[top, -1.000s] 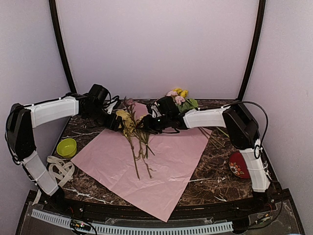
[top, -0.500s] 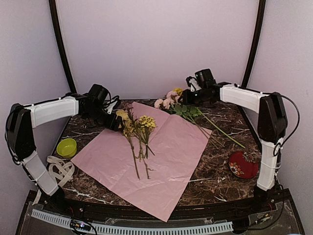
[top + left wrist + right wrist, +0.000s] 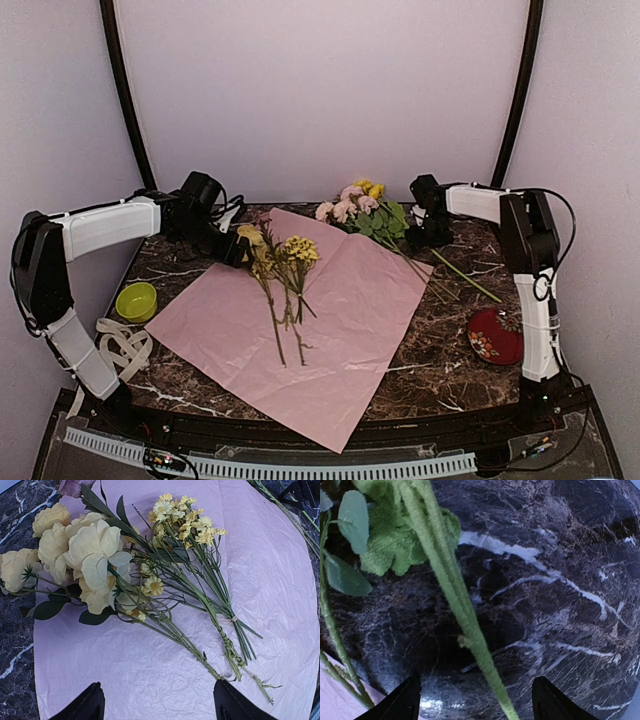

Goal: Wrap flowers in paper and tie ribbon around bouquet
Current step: Pick up the fake flower from the center of the board.

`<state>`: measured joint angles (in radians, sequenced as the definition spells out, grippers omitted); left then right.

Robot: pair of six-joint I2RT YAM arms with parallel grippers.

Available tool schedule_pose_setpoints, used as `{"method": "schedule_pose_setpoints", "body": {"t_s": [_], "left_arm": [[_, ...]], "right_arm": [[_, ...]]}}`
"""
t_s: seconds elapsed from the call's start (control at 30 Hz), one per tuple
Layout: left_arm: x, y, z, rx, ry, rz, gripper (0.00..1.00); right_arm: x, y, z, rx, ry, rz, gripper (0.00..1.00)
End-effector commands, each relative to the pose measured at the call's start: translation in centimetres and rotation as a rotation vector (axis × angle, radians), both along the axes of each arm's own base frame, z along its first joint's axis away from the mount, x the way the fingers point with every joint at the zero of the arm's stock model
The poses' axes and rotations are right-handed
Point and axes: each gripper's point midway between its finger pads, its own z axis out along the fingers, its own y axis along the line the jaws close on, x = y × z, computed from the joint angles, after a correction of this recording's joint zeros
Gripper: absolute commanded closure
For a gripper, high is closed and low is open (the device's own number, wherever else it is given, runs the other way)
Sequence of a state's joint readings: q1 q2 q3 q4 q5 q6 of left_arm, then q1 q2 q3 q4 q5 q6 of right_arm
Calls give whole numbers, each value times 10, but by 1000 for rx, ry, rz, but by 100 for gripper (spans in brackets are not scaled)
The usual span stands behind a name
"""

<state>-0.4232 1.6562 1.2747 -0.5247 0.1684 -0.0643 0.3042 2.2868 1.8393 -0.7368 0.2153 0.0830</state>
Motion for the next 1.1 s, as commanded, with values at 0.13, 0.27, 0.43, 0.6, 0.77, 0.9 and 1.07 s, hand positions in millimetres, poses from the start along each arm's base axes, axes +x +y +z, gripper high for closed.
{"method": "schedule_pose_setpoints", "body": {"t_s": [0.13, 0.27, 0.43, 0.6, 0.77, 0.9, 1.07], "left_arm": [[2, 2, 9, 1, -18, -5, 23], [2, 1, 7, 1, -11, -7, 23], [3, 1, 5, 5, -7, -7, 23], [3, 0, 5, 3, -6, -8, 23], [2, 0, 4, 1, -2, -11, 23], [2, 0, 5, -2, -2, -13, 23], [1, -1, 5, -2, 2, -15, 22]], "right_arm": [[17, -21, -17, -72, 24, 25, 38], [14, -8, -25, 2, 45, 64, 59], [13, -11, -26, -15, 43, 84, 82], [14, -22, -12, -76, 13, 81, 96], [17, -33, 19, -127, -64, 55, 100], [21, -38, 59, -118, -169, 1, 100], [19, -32, 119, -11, -326, -44, 100]]}}
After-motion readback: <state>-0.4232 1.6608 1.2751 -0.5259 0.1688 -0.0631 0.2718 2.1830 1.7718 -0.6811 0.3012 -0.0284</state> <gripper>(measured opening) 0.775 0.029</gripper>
